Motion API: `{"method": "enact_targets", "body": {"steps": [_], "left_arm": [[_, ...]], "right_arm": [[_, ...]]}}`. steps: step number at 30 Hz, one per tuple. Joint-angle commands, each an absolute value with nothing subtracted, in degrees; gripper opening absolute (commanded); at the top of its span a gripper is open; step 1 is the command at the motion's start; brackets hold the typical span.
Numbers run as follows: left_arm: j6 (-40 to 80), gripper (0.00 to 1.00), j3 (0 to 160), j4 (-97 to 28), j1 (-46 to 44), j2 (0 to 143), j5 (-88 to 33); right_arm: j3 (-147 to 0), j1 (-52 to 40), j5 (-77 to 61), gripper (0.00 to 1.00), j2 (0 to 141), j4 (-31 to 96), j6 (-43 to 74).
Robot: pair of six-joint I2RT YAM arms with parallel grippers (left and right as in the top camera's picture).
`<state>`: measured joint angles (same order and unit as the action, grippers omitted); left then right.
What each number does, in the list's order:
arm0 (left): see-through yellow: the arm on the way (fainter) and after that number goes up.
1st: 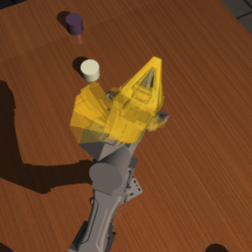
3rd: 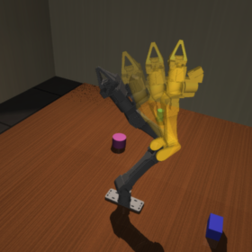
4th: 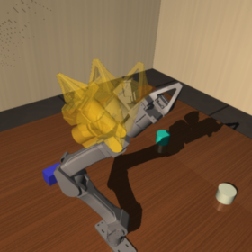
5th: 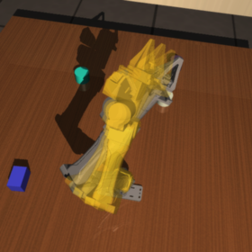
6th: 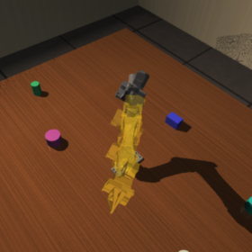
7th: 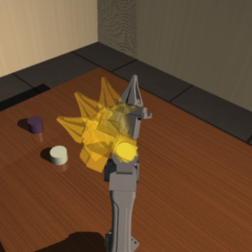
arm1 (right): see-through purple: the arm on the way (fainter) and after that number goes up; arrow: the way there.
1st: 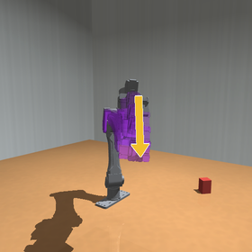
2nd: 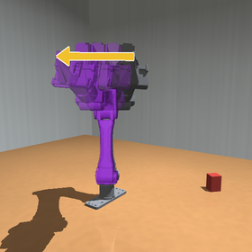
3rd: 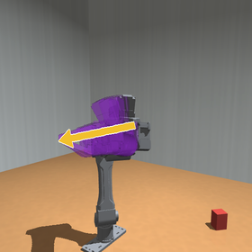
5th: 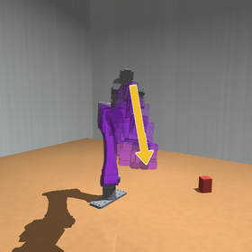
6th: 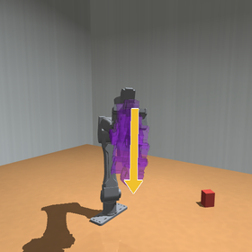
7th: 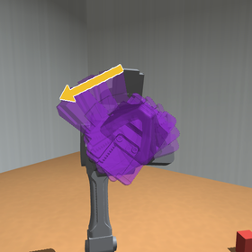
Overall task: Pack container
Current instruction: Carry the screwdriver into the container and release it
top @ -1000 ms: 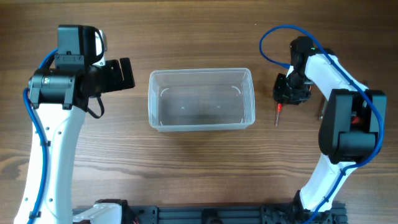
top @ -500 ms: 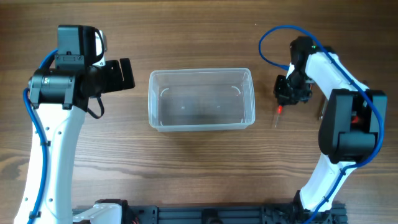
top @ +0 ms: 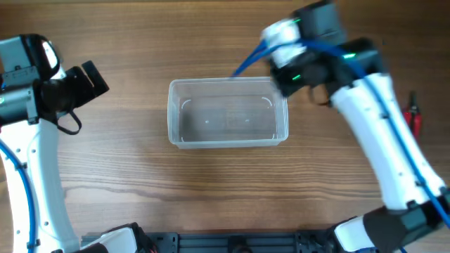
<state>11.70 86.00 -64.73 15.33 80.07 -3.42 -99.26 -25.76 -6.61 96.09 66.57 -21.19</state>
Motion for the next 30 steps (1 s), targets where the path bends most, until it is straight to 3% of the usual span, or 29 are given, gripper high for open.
{"method": "enact_targets", "body": {"steps": [1,11,12,13,14,22,25,26,28,30], "left_arm": [[12.5,1.00,86.3,-64.6,15.6,80.2,-6.2],[12.4,1.00,86.3,-65.0,15.6,80.2,-6.2],[12.4,1.00,86.3,-65.0,15.6,80.2,-6.2],[12.4,1.00,86.3,-65.0,15.6,80.2,-6.2],[12.4,1.00,86.3,-65.0,15.6,80.2,-6.2],[12.4,1.00,86.3,-65.0,15.6,80.2,-6.2],[12.4,1.00,86.3,-65.0,15.6,80.2,-6.2],[12.4,1.00,86.3,-65.0,15.6,80.2,-6.2],[12.4,1.00,86.3,-65.0,15.6,80.2,-6.2],[12.4,1.00,86.3,-65.3,15.6,80.2,-6.2]], "right_arm": [[-97.3,-32.0,-9.1,0.05,102.0,66.2,-41.0],[-97.3,-35.0,-12.8,0.07,121.5,59.6,-39.8],[-97.3,-35.0,-13.0,0.16,122.5,59.6,-38.2],[-97.3,-35.0,-13.0,0.32,122.9,59.6,-36.7],[-97.3,-35.0,-13.0,0.36,123.2,59.6,-35.5],[-103.6,-34.9,-12.3,0.51,116.0,64.9,-26.1],[-110.2,-33.1,-3.4,0.55,107.4,65.9,-17.1],[-111.5,-31.7,2.0,0.70,104.8,64.8,-11.0],[-112.3,-27.6,10.4,0.88,100.2,62.5,2.3],[-112.3,-20.5,12.2,0.87,97.3,62.0,14.9]]}}
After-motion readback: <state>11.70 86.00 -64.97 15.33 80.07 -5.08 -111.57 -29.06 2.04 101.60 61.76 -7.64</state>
